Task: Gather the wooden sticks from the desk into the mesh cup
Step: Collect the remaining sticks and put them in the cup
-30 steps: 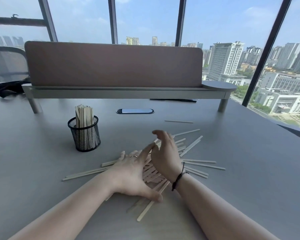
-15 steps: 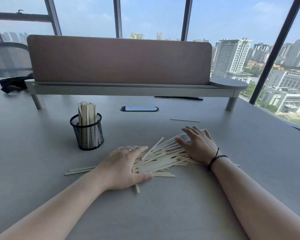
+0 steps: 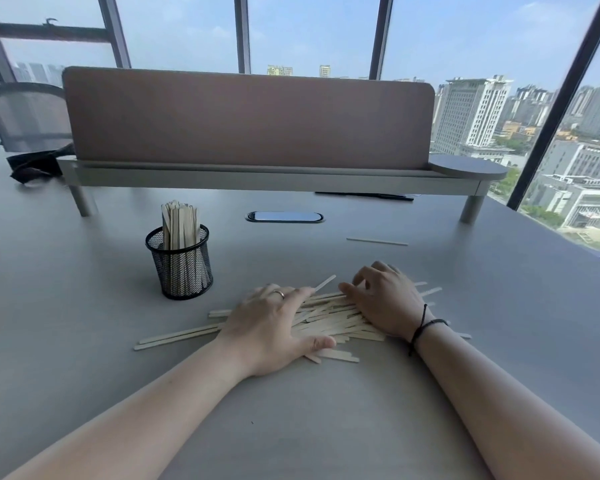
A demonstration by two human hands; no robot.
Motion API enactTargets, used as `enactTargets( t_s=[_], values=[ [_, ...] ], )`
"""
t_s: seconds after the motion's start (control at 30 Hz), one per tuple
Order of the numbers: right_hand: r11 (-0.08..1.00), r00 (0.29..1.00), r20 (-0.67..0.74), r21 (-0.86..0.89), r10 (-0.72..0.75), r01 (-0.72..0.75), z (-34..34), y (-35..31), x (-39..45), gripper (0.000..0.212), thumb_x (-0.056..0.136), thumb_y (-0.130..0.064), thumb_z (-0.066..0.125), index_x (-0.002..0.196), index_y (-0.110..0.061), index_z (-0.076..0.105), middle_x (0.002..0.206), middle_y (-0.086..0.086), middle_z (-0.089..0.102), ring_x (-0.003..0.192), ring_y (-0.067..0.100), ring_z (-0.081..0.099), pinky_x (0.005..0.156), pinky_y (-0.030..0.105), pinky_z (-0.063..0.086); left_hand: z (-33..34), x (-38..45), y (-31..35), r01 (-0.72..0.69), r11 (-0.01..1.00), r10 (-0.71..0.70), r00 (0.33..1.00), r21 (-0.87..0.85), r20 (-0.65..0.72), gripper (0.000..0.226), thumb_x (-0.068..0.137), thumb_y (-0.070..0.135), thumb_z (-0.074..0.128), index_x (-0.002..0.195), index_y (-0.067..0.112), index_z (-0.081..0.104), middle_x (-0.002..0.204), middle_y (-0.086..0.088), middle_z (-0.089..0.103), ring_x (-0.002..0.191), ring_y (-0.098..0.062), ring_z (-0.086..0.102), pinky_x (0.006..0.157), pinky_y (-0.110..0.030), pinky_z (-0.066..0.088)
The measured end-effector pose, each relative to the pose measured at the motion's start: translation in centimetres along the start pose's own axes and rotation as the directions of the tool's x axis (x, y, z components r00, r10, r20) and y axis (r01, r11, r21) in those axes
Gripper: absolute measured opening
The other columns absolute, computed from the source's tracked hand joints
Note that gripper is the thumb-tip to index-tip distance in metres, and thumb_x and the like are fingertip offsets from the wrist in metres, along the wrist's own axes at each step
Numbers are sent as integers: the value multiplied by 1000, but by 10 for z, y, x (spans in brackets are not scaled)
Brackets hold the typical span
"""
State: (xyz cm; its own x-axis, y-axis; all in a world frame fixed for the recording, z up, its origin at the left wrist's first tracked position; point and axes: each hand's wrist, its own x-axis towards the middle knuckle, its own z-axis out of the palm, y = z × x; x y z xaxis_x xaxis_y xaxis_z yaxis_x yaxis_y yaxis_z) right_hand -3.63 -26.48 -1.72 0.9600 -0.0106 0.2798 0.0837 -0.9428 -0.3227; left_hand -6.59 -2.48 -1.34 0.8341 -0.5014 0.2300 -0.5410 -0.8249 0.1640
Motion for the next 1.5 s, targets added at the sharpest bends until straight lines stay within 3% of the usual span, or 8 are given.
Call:
enactTargets(
  t_s=[0.2,0.43,0.57,0.73,0.9,1.07,1.23,1.5],
  values=[
    [994,999,-37,109,-26,29,2,-6,-5,39,88,-61,54,75,-25,60,79,-8,56,79,18,55,66,28,33,6,13,1,3,1000,-3,1000,10,-24,100,69,98,31,147,35,39,136,12,58,125,-17,47,102,-37,40],
    [994,995,-50,58,-89,92,0,-11,-10,41,87,-64,52,77,-25,60,79,-9,57,73,16,55,64,28,33,6,15,-1,-33,998,39,995,58,-95,101,73,95,22,142,27,49,128,8,66,116,-20,59,94,-38,47],
    [991,982,-138,21,-128,132,-8,-9,-15,46,87,-72,46,92,-31,66,94,-11,59,82,16,58,71,29,40,-10,1,-13,-69,997,75,981,39,-177,102,75,95,18,139,24,56,131,5,67,119,-19,62,97,-38,45],
    [994,993,-69,-60,-92,88,-19,6,-14,63,86,-80,31,114,-35,66,126,-11,61,114,16,57,100,36,40,-29,-22,-50,-19,999,24,982,-27,187,118,52,107,25,154,46,24,164,13,24,150,-6,19,122,-33,17],
    [991,990,93,-94,105,-97,-29,43,-11,90,75,-93,9,134,-40,52,147,-11,49,139,11,37,116,48,23,-36,-42,-78,66,997,-57,965,-27,255,125,46,106,43,154,53,10,167,16,10,153,-3,7,122,-28,12],
    [984,950,270,-121,158,-129,-34,43,-20,87,77,-88,23,148,-40,34,162,-7,25,151,11,13,118,43,11,-28,-41,-77,114,990,-86,955,-84,284,122,53,103,47,154,53,1,168,16,3,153,-1,-3,122,-27,7],
    [985,954,245,-77,172,-157,-27,29,-18,82,84,-81,31,153,-36,28,165,0,19,153,18,10,122,39,7,-20,-33,-58,131,981,-90,960,-141,265,122,54,102,49,152,55,-7,167,20,-1,152,3,-6,125,-38,15],
    [995,965,243,-57,98,-87,-13,3,-16,79,89,-75,35,153,-30,30,164,2,22,152,19,15,121,34,11,-8,-16,-29,114,983,-80,972,-146,222,120,62,99,46,158,42,3,168,12,11,154,-6,5,124,-33,13]
  ],
)
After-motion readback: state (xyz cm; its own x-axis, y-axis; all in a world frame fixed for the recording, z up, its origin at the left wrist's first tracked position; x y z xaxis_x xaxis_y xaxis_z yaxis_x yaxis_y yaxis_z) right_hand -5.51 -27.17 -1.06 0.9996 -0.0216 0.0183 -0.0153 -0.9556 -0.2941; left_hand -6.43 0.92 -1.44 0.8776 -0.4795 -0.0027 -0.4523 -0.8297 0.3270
